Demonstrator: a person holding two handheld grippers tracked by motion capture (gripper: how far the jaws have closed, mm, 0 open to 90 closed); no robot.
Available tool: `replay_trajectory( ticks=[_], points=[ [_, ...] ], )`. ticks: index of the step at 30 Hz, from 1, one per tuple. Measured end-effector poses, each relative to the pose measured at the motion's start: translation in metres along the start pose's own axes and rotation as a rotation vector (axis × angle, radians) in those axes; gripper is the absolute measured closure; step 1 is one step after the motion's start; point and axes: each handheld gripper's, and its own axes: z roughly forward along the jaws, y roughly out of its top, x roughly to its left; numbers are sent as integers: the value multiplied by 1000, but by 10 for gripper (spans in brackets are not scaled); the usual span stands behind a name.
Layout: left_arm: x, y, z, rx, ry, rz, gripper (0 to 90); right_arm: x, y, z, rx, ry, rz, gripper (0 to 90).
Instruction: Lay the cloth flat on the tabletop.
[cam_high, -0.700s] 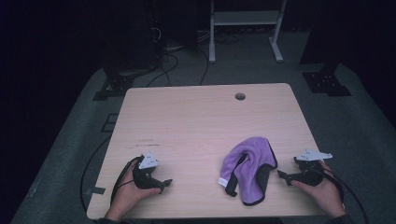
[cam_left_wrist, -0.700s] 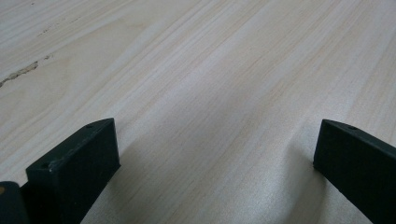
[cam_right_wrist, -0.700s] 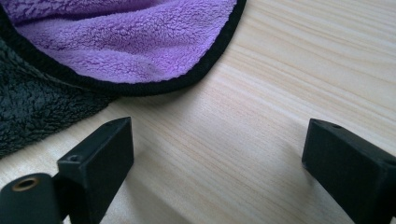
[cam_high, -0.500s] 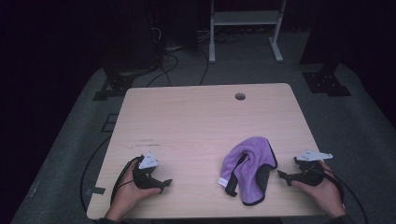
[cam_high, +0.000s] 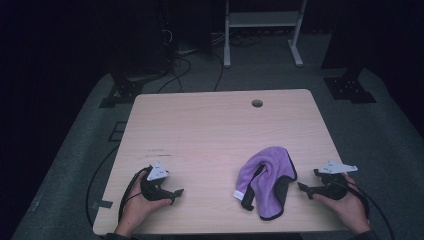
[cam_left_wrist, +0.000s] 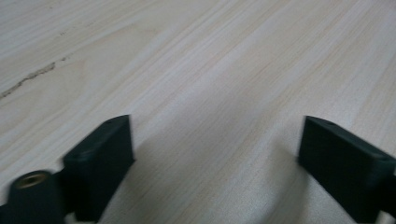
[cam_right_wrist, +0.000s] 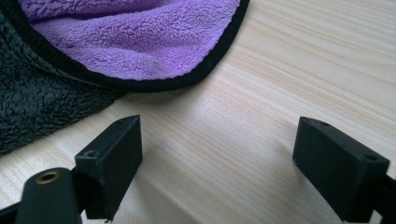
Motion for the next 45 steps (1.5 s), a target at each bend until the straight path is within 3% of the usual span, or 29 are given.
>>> replay_trajectory(
  ticks=[3, 11, 20, 28, 45],
  points=[
    [1, 4, -2, -8, -23, -16, 207, 0, 1, 1, 0, 0, 0, 148],
    [-6, 19, -1, -48, -47, 34, 289, -1, 1, 1, -1, 1, 0, 148],
    [-17, 49, 8, -105, -129, 65, 440, -1, 1, 1, 0, 0, -1, 148],
    [-35, 79, 30, -129, -196, 122, 502, -1, 1, 1, 0, 1, -1, 149],
    [-63, 114, 72, -154, -307, 154, 527, -1, 1, 1, 0, 3, -3, 149]
  ],
)
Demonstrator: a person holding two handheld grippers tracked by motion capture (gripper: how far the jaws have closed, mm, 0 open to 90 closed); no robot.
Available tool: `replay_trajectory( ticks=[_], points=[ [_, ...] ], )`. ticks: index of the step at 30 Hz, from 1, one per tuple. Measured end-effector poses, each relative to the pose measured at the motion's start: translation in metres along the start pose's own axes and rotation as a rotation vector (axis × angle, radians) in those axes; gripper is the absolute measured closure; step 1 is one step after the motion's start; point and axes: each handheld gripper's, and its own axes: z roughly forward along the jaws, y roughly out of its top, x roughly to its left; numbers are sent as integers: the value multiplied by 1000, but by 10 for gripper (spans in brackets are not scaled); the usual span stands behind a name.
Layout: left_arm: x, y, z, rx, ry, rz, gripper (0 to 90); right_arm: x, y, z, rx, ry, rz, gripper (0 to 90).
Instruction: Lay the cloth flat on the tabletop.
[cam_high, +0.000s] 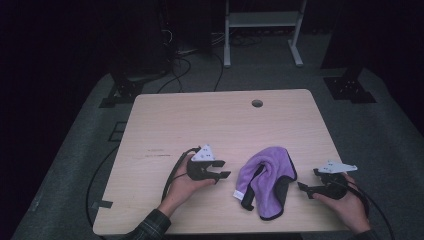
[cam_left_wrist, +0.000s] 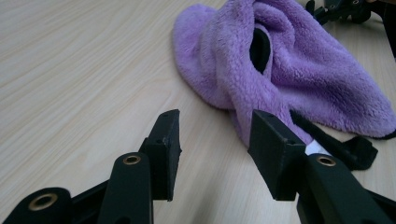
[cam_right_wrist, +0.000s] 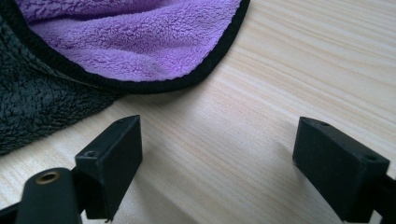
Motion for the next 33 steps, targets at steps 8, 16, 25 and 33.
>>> replay_trajectory(
  ticks=[8, 16, 25, 33],
  points=[
    [-7, 13, 25, -5, -46, 14, 500, 0, 0, 0, 0, 1, -1, 149],
    [-9, 15, 47, 21, -67, 26, 540, 0, 0, 0, 0, 2, -2, 149],
    [-10, 20, 44, 42, -75, -36, 852, 0, 0, 0, 0, 2, -2, 149],
    [1, 27, 17, -10, -30, -47, 854, 0, 0, 0, 0, 2, -2, 150]
  ],
)
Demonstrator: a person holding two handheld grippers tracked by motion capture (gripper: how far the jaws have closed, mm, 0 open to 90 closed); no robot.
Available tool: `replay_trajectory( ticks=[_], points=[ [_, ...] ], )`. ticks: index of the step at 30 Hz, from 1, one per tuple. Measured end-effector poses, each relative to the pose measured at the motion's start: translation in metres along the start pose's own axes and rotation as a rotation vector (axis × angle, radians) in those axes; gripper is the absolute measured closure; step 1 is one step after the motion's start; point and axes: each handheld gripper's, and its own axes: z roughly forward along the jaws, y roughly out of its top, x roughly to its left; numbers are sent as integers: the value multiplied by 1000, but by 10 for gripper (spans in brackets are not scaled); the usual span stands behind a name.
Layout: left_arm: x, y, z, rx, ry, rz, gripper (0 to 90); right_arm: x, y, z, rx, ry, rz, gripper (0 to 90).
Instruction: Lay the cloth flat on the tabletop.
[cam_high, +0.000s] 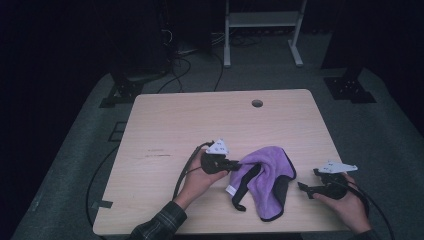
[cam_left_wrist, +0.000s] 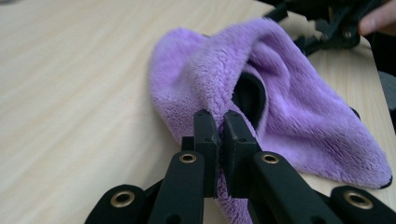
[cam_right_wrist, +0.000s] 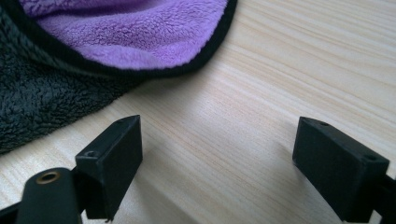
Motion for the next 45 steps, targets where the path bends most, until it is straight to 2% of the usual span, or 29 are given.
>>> replay_trajectory(
  ticks=[1, 11, 16, 18, 19, 23, 26, 28, 30, 33, 35, 38, 42, 45],
  points=[
    [6, 1, -9, -13, 20, 0, 855, 0, 0, 0, 0, 0, 1, 150],
    [30, 2, -48, -45, 130, -14, 857, 0, 0, 0, 0, -1, 0, 151],
    [42, -1, -63, -47, 197, -18, 857, 0, 0, 0, 0, 0, 0, 151],
    [44, -1, -65, -50, 207, -21, 857, 0, 0, 0, 0, 0, 0, 151],
    [49, -3, -70, -45, 245, -17, 857, 0, 0, 0, 0, 0, 0, 151],
    [60, -10, -76, -27, 311, -31, 856, 0, 0, 0, 0, 0, 0, 151],
    [69, -19, -73, 3, 315, -60, 833, 0, 0, 0, 0, -1, 1, 151],
    [73, -23, -73, 8, 325, -76, 775, 0, 0, 0, -1, -2, 1, 156],
    [74, -23, -76, -7, 328, -91, 717, 0, 0, -1, -7, 1, 3, 208],
    [74, -22, -81, -11, 340, -88, 626, 0, 3, -3, -2, 8, 13, 317],
    [73, -23, -85, -12, 346, -87, 581, 2, 6, -5, -22, 18, 13, 353],
    [72, -26, -88, -13, 345, -95, 544, 10, 15, -7, -58, 58, 21, 418],
    [71, -32, -92, 2, 345, -115, 524, 26, 28, -7, -90, 112, -2, 494],
    [67, -37, -96, 9, 343, -113, 524, 38, 36, -4, -100, 153, -21, 544]
  ],
)
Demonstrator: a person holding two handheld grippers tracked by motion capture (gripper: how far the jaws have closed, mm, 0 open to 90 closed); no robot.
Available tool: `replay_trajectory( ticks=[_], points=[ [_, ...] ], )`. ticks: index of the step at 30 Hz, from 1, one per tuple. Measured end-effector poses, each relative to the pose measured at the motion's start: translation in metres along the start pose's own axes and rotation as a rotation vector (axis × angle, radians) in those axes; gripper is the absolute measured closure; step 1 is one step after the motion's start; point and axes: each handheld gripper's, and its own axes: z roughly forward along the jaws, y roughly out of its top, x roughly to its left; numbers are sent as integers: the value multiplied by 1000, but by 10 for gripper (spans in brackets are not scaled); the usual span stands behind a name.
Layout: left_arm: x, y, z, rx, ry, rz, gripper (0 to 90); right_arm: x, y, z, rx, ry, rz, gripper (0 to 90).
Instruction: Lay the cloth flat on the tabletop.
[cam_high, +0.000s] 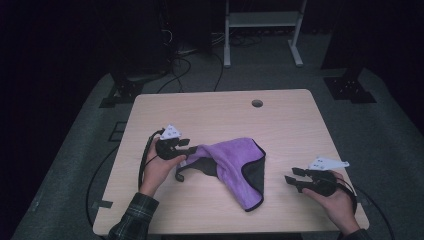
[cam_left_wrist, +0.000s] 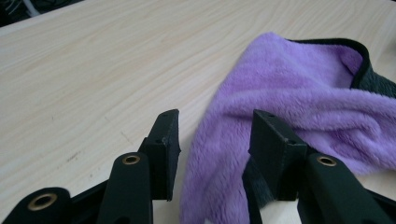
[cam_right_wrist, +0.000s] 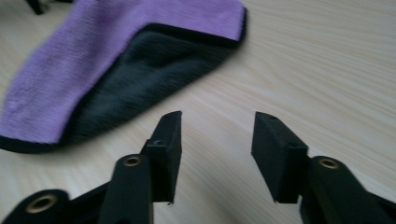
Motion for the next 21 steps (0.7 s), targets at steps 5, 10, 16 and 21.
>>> replay_trajectory(
  ticks=[5, 10, 16, 21],
  points=[
    [-5, -10, -6, 19, -1, 9, 523, 17, 17, 14, -16, 70, -22, 589],
    [-11, -19, -10, 25, -15, 5, 523, 33, 31, 31, -12, 114, -52, 605],
    [-16, -29, -10, 61, -27, 12, 516, 46, 41, 51, 1, 146, -91, 619],
    [-18, -35, 1, 113, -13, 29, 504, 56, 47, 73, 34, 161, -121, 625]
  ],
)
